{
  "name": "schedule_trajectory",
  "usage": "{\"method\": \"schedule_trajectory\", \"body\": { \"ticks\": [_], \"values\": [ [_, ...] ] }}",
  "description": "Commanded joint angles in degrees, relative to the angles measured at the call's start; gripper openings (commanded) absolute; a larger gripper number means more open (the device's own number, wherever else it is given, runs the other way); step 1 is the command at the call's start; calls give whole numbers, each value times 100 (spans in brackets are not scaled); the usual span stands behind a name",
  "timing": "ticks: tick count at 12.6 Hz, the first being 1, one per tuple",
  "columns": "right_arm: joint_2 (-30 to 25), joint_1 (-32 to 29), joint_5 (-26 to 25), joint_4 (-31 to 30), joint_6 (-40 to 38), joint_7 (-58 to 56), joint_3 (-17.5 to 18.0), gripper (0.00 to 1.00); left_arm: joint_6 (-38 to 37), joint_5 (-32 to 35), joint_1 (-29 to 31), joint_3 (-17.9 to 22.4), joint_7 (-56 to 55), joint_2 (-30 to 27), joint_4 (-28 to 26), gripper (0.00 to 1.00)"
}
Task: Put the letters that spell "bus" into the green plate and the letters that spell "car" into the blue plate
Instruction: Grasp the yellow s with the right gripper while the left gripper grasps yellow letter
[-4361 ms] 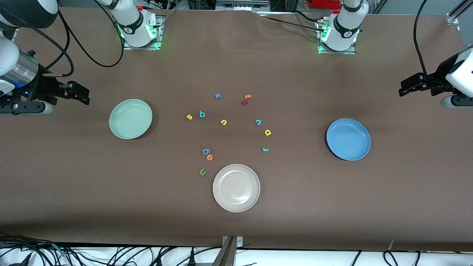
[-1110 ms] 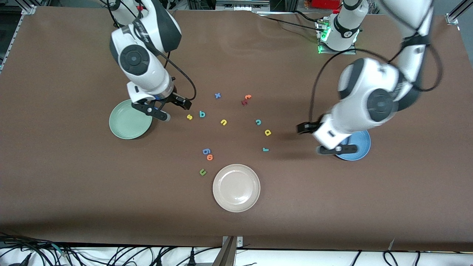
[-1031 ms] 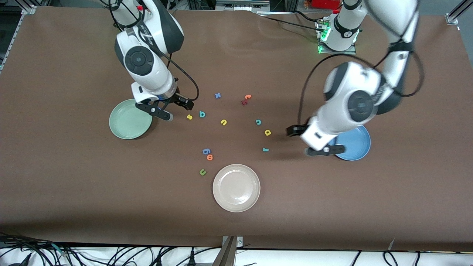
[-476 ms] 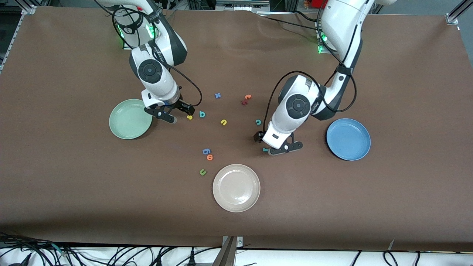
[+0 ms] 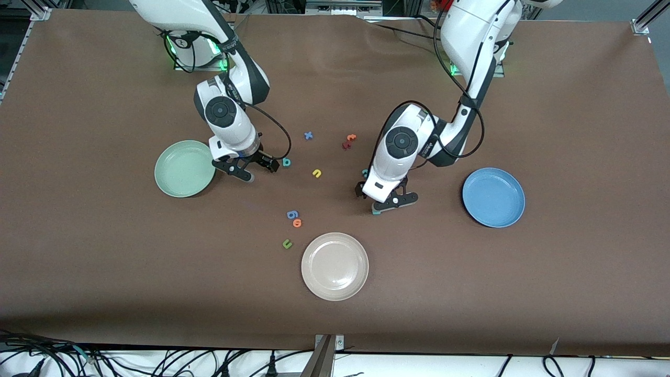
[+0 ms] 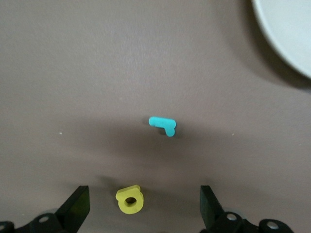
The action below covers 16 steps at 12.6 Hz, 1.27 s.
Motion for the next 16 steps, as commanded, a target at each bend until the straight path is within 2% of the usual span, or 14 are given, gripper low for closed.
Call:
{"method": "schedule_trajectory", "body": {
  "ticks": [1,3,6,7,8,10,12,14,15,16],
  "values": [
    [45,139,-90,-34,127,363,4,91,92,295,-141,81,-139,66,-99,98],
    [124,148,-90,-34,207,407,13,88,92,384,-141,72,-148,101,-108,95],
    [344,148,-90,-25,522,407,4,87,83,384,-167,72,-148,119,-161,82],
    [362,148,-90,-25,532,399,4,80,83,384,-176,72,-148,110,-231,76],
    [353,148,-90,-25,532,399,4,70,83,384,-176,72,-139,110,-249,75],
    [353,148,-90,-25,532,399,4,43,83,384,-220,72,-148,110,-301,68],
    [353,148,-90,-25,532,399,4,23,39,384,-229,72,-148,102,-310,61],
    [353,148,-90,-25,523,355,4,10,13,384,-229,72,-148,84,-310,56],
    [344,148,-90,-8,497,346,4,5,13,384,-229,72,-148,84,-310,54],
    [266,148,-90,1,453,285,-22,5,13,384,-229,72,-148,84,-310,53]
  ]
}}
